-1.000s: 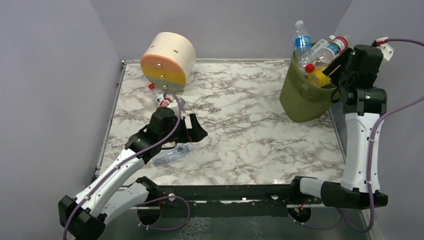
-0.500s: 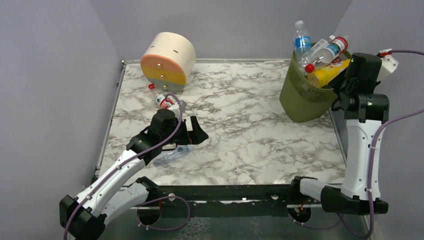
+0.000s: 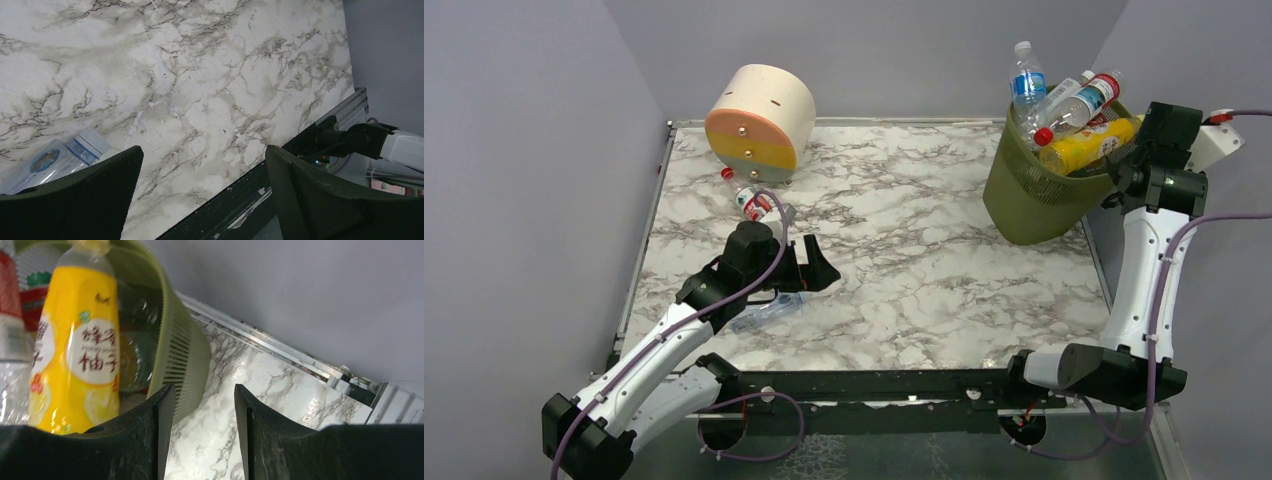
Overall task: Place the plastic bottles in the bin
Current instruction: Move the trash bin to the center of the board.
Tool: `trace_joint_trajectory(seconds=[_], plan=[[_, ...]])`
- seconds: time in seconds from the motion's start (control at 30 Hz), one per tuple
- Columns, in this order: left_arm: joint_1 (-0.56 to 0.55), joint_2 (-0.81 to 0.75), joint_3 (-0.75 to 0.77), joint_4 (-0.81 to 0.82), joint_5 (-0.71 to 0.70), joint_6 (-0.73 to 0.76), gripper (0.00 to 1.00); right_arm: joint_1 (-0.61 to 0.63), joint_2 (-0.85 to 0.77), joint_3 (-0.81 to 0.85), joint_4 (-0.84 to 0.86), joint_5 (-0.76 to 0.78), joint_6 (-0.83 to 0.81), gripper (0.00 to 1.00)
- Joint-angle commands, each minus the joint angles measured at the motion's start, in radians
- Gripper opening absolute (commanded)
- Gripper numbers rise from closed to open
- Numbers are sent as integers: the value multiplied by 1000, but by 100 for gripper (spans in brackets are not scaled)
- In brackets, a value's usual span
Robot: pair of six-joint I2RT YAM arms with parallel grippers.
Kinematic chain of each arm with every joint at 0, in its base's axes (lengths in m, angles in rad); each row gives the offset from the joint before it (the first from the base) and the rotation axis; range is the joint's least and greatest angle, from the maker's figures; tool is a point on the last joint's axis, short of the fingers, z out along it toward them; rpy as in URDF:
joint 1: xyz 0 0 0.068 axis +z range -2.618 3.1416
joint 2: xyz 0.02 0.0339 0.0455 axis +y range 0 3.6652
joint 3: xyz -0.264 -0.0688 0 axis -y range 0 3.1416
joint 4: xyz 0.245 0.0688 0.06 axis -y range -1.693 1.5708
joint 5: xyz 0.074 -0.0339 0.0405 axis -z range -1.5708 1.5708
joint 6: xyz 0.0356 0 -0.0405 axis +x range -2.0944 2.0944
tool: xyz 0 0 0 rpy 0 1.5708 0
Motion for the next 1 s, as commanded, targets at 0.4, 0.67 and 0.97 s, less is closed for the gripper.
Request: trace_joint_trajectory(seconds=[0.4, 0.67, 0.97], plan=[[5, -19, 18, -7, 10, 22, 99, -101, 42, -46, 143, -98, 38, 47], [5, -10, 20, -8, 1, 32, 99, -104, 65, -27, 169, -114, 40, 46], [6, 23, 17, 21, -7, 44, 99, -110, 93, 5, 218, -143, 46, 45]])
